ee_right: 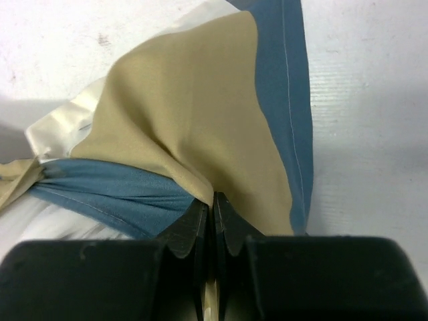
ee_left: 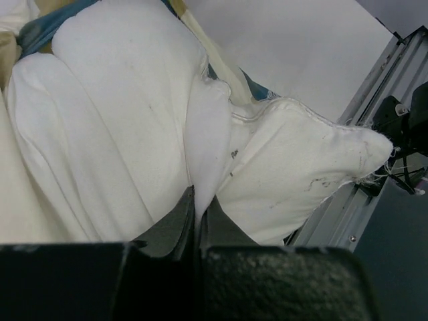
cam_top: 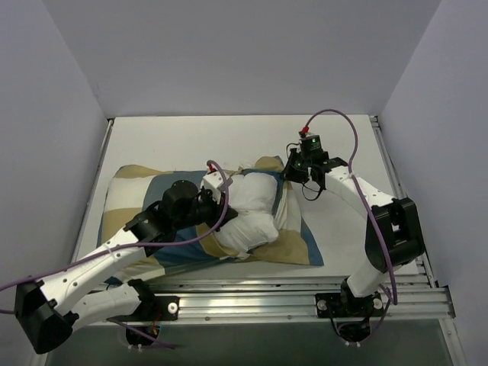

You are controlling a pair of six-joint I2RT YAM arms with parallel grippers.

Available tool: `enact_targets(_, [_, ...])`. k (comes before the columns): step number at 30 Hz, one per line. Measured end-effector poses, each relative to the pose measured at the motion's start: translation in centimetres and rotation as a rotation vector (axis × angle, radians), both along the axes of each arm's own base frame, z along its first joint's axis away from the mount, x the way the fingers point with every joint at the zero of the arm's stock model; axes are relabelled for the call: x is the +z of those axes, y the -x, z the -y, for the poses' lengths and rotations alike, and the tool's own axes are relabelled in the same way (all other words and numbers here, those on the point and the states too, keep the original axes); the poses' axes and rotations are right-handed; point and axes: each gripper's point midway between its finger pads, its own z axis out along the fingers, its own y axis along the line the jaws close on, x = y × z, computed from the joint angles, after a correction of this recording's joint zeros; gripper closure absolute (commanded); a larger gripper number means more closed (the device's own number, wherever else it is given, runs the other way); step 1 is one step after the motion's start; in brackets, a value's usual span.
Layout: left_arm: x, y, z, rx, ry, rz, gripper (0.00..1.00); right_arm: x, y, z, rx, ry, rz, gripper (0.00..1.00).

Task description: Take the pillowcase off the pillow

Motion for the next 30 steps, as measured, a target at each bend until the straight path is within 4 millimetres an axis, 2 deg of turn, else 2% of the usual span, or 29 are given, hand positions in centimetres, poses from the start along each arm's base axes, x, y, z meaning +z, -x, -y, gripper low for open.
enact_targets(4, [1.6,1.7,-1.0,-0.027,0.043,0.029,0.98,-2.3,-0.4,1.1,-0.043,-0.006,-0.069,1.00])
enact_targets(7, [3.0,2.9,-1.2,-0.061,0.086,0.056,0.98,-3.8,-1.0,2.8,-0.091,-0.002,-0.106,1.00])
enact_targets(12, [2.0,3.0,-1.3,-0.056,0.073,0.038,0.98,-4.8,-0.6,4.2,-0.132,-0.005,-0.128,1.00])
enact_targets(13, [1.6,2.7,-1.3,-0.036,0.062,0.032,0.97,-5.1,-0.3,4.3,-0.136,-0.006,-0.130,0.96])
enact_targets(14, [1.3,2.3,-1.2,-0.023,0.057,0.028,0.94,-5.2,0.1,4.4,-0.139,-0.008,-0.132,0.92])
enact_targets(15, [0.9,1.9,-0.9,-0.012,0.048,0.018,0.73,-5.3,0.6,4.8,-0.144,-0.007,-0.132,0.82])
enact_targets(17, [0.4,1.0,-0.1,0.004,0.033,0.004,0.49,-4.9,1.2,5.7,-0.166,-0.004,-0.120,0.71])
enact_targets(18, [0.2,0.5,0.3,0.014,0.026,-0.009,0.31,-4.3,1.3,6.3,-0.179,-0.003,-0.104,0.59])
enact_targets(20, [0.1,-0.7,1.3,0.039,0.016,-0.025,0.20,-2.3,1.0,7.6,-0.216,0.007,-0.043,0.49])
enact_targets(21, [0.1,-1.3,1.7,0.055,0.014,-0.032,0.16,-1.1,0.8,8.4,-0.233,0.016,-0.004,0.40])
enact_targets(22, [0.3,-1.9,2.0,0.074,0.014,-0.036,0.10,0.2,0.6,9.1,-0.257,0.026,0.038,0.37])
enact_targets(24, [1.0,-3.1,2.5,0.119,0.020,-0.037,0.05,3.0,0.5,10.4,-0.290,0.040,0.120,0.28])
enact_targets(26, [1.9,-4.0,2.4,0.170,0.035,-0.030,0.02,5.7,0.9,10.9,-0.302,0.043,0.194,0.24])
enact_targets(29, [3.0,-5.2,1.2,0.291,0.057,-0.030,0.03,9.1,2.2,10.0,-0.266,0.050,0.289,0.21])
enact_targets(30, [3.1,-5.5,0.3,0.354,0.058,-0.038,0.03,10.1,2.7,9.3,-0.241,0.056,0.317,0.21])
